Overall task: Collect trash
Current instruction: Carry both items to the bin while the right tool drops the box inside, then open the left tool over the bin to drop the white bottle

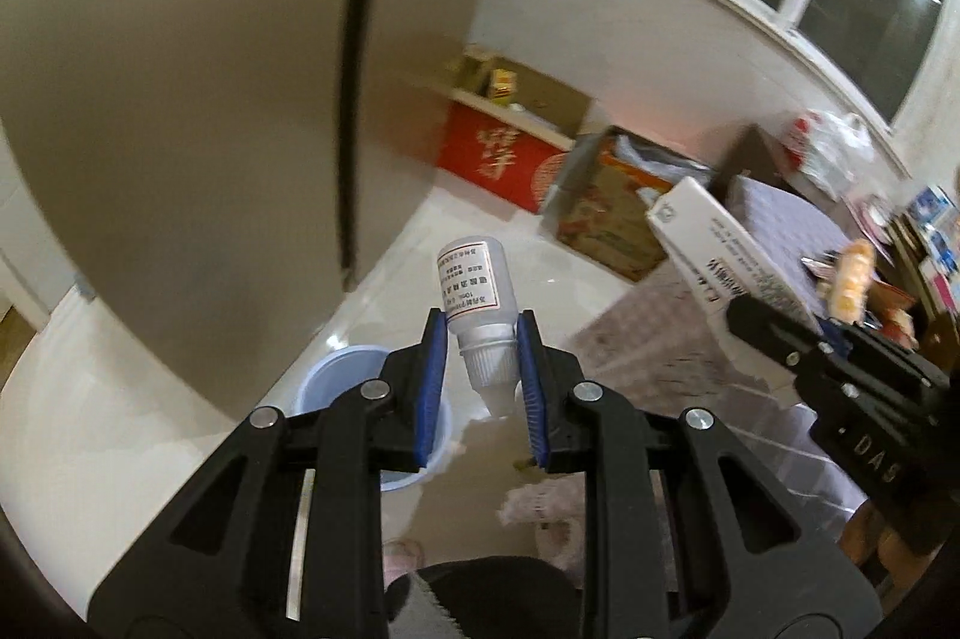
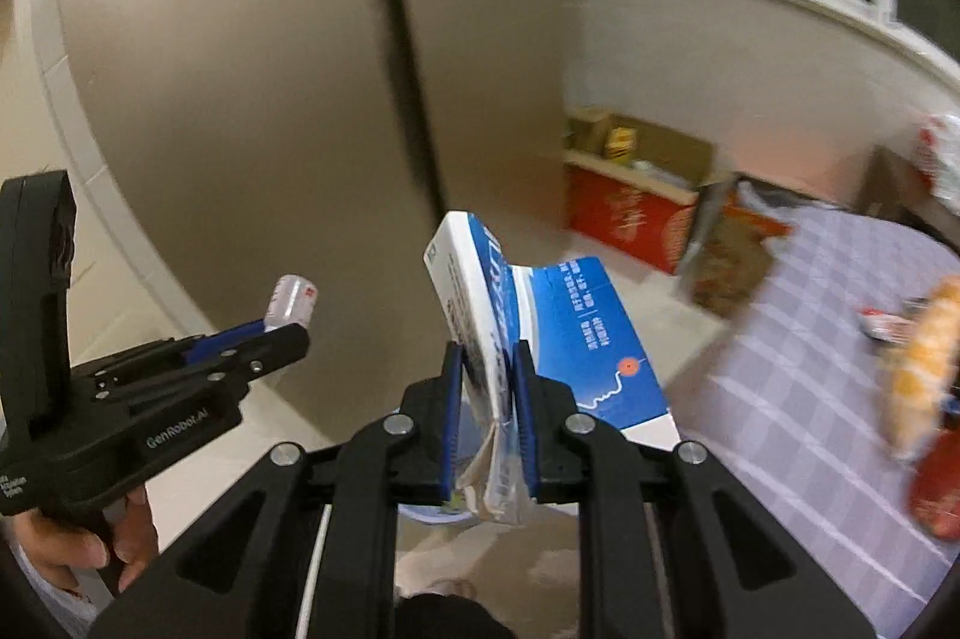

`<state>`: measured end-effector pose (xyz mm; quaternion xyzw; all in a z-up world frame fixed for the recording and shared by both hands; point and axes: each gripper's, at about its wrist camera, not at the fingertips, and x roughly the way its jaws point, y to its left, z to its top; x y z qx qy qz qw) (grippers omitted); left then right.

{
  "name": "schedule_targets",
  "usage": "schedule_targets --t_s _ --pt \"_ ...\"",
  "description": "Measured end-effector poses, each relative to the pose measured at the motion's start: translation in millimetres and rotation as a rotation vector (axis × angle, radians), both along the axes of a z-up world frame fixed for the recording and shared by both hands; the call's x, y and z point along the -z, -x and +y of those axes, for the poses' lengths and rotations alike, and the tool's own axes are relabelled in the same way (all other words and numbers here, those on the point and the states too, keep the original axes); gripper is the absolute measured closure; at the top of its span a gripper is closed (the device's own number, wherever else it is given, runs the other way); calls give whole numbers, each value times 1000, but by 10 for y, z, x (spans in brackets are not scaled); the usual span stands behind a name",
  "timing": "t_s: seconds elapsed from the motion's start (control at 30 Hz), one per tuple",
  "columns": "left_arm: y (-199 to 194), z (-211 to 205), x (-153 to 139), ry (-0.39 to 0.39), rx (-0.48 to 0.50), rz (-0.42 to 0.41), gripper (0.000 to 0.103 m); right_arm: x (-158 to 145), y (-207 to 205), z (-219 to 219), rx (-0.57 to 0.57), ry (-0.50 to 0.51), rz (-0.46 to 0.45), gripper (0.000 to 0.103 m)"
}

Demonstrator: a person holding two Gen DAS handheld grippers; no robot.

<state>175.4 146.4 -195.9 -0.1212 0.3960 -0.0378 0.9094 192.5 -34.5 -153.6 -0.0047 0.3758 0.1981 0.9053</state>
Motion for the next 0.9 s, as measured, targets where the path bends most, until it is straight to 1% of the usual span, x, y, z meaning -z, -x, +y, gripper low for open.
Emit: schedule_targets --t_s 0.07,0.17,0.2,0.23,0.27,0.3,0.4,0.47,0.53,0.73,0.9 --pt "-49 177 120 -11 -37 26 79 114 -108 199 -35 -1 26 86" --pt "-102 408 293 -24 -91 67 79 323 -263 482 -83 -39 44 83" --pt "-128 470 347 -27 -104 81 79 396 -319 559 -93 -40 44 72" --pt "-155 535 416 -30 -119 100 79 479 -373 637 -98 -25 48 52" --pt "-171 577 463 -32 -127 115 79 533 -395 665 -94 -12 52 45" --pt "-192 611 511 -32 -131 128 79 592 -417 698 -89 2 62 45" --pt "-250 647 628 -37 -132 157 79 737 -394 773 -90 0 89 45" --pt "-292 630 687 -28 -122 175 79 780 -412 769 -75 2 102 42" --pt "-308 624 738 -22 -109 186 79 795 -389 737 -63 10 102 36" --pt "-355 505 803 -15 -74 205 79 824 -356 598 -7 24 89 31" --pt "-379 493 793 -19 -65 206 79 818 -330 536 11 10 83 29"
